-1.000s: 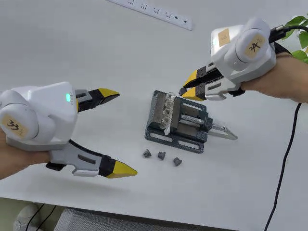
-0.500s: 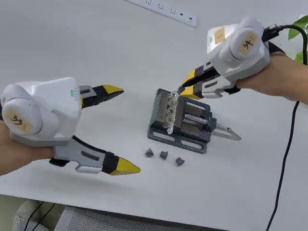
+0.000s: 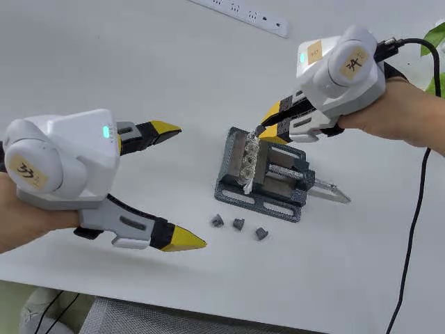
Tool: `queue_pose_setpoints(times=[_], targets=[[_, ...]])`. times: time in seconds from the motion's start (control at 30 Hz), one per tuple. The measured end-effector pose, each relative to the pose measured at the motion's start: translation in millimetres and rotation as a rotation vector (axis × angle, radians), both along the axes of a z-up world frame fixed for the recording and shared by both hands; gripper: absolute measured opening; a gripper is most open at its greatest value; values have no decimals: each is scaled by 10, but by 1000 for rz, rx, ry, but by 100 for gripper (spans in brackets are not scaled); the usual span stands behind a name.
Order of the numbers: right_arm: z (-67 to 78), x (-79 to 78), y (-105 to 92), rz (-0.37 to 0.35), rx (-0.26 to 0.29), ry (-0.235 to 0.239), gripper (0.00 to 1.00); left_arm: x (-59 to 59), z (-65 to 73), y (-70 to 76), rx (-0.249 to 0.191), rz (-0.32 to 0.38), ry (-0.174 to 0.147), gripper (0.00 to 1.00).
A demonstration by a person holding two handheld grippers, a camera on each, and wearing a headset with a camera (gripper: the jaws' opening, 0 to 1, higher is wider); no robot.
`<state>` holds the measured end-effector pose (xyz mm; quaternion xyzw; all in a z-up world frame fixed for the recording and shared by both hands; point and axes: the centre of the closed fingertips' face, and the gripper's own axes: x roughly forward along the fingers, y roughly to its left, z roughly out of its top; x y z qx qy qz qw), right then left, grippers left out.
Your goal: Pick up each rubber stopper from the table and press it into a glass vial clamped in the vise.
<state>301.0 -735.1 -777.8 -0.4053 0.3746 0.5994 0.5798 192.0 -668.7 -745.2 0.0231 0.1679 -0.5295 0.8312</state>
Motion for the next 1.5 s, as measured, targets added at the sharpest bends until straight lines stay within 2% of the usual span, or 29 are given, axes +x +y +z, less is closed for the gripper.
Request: queue_pose_setpoints(times=[0.3,0.77,1.5], targets=[[-25,-12,-13,3,-6,4,7,4,8,-2,-3,1,0,97],[-29,-6,22,-13,13,15,7,-2,9,-13,-5,-1,5,97],[-58,3,-14,16,-33,21,6,17,13,-4,-18,6,8,96]])
